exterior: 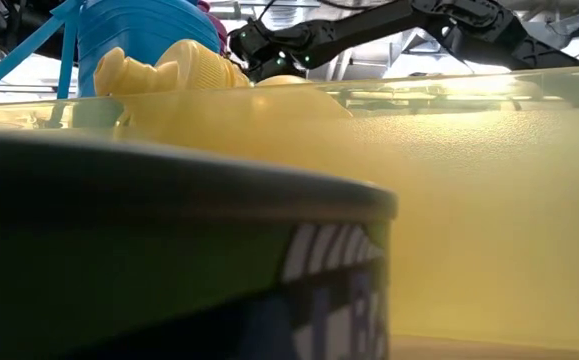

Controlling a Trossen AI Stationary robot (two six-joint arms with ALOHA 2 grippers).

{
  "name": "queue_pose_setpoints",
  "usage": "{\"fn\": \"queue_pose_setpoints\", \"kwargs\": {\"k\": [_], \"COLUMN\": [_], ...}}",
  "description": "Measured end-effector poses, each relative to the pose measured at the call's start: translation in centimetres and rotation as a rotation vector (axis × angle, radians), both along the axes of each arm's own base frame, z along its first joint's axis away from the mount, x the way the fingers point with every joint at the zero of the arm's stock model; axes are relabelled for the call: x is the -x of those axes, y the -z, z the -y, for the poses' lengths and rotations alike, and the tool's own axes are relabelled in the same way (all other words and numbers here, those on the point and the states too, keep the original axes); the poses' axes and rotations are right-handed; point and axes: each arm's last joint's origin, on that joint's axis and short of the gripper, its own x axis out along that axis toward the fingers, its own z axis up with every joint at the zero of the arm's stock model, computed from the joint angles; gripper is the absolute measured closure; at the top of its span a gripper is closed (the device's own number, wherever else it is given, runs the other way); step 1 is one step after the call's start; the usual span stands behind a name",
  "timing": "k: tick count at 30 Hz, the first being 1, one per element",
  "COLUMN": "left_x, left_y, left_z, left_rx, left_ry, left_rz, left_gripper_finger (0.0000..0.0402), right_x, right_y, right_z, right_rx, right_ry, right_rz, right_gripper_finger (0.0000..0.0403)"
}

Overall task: Pick & Place Food Item
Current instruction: Adjust the yellow water bottle in the yellow bin

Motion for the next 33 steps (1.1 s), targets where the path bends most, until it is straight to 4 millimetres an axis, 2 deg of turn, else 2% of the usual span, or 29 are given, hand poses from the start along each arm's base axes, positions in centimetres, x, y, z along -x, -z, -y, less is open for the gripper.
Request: {"fn": "queue_pose_setpoints", "kwargs": {"k": [3,8,13,17,19,21,25,27,30,33], "left_x": [0.0,0.0,0.0,0.0,0.0,0.0,0.0,0.0,0.0,0.0], "left_y": [0.0,0.0,0.1,0.1,0.1,0.1,0.0,-0.1,-0.2,-0.2], "left_z": [0.0,0.0,0.0,0.0,0.0,0.0,0.0,0.0,0.0,0.0], "left_rx": [0.000,0.002,0.007,0.007,0.006,0.006,0.001,-0.004,-0.011,-0.008], "left_ry": [0.000,-0.002,-0.003,-0.003,-0.003,-0.003,-0.003,-0.003,-0.003,-0.003], "left_rz": [0.000,-0.004,-0.014,-0.014,-0.014,-0.014,-0.001,0.008,0.023,0.018], "left_gripper_finger": [0.0253,0.0253,0.0253,0.0253,0.0253,0.0253,0.0253,0.0253,0.0253,0.0253], "right_x": [0.1,1.6,3.5,4.5,4.5,4.2,3.9,4.0,4.2,4.5], "right_y": [-1.1,-2.6,-4.7,-6.0,-6.8,-8.1,-11.7,-12.9,-12.6,-9.4], "right_z": [-1.4,-4.9,-9.3,-13.6,-15.7,-17.7,-20.9,-22.1,-23.2,-23.7], "right_rx": [0.005,0.003,0.061,0.031,-0.023,-0.052,0.001,0.047,0.116,0.125], "right_ry": [-0.027,-0.076,-0.105,-0.205,-0.290,-0.362,-0.441,-0.430,-0.399,-0.352], "right_rz": [-0.003,-0.154,-0.311,-0.312,-0.227,-0.067,0.374,0.583,0.823,0.808], "right_gripper_finger": [0.0069,0.0094,0.0103,0.0104,0.0104,0.0104,0.0104,0.0104,0.0104,0.0104]}}
